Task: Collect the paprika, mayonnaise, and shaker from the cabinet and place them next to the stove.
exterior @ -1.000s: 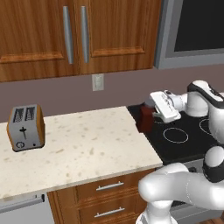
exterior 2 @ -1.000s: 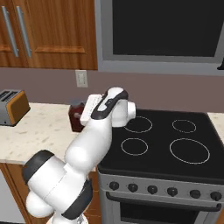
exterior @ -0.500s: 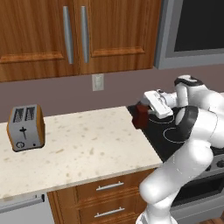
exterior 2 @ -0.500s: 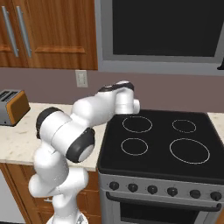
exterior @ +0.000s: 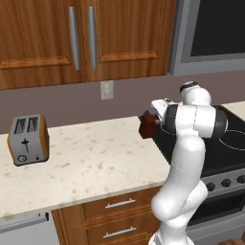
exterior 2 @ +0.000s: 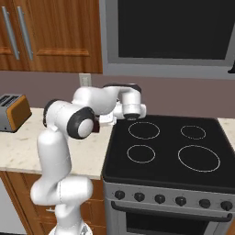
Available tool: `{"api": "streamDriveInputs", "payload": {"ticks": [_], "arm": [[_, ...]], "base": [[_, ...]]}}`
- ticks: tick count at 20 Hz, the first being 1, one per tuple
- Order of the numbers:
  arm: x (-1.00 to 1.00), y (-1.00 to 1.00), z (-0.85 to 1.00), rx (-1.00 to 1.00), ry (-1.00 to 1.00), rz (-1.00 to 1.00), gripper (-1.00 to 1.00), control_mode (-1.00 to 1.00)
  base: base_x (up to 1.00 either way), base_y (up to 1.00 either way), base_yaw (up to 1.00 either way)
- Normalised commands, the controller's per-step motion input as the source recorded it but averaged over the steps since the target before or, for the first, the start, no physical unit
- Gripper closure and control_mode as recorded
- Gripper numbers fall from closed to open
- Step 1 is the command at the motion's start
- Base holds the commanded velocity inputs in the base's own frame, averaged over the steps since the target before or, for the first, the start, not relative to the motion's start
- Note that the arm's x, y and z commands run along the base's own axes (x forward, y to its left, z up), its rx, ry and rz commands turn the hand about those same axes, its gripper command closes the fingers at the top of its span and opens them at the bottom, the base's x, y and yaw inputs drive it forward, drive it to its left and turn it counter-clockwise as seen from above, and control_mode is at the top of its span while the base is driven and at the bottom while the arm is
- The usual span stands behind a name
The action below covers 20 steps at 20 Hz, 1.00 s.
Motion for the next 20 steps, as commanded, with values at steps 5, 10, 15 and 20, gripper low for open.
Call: {"api": "streamDriveInputs", "payload": {"ticks": [5,10,15,20], "arm": [[0.48,0.23,-0.19,0.00,0.00,-0.01,1.00,-1.00],[0.49,0.22,-0.11,0.00,0.07,0.00,1.00,-1.00],[0.37,0.19,-0.23,0.00,0.05,0.00,1.00,-1.00],[0.19,0.16,-0.39,-0.05,0.01,0.00,1.00,-1.00]], "base": [[0.00,0.00,0.00],[0.00,0.00,0.00],[0.00,0.00,0.00],[0.00,0.00,0.00]]}}
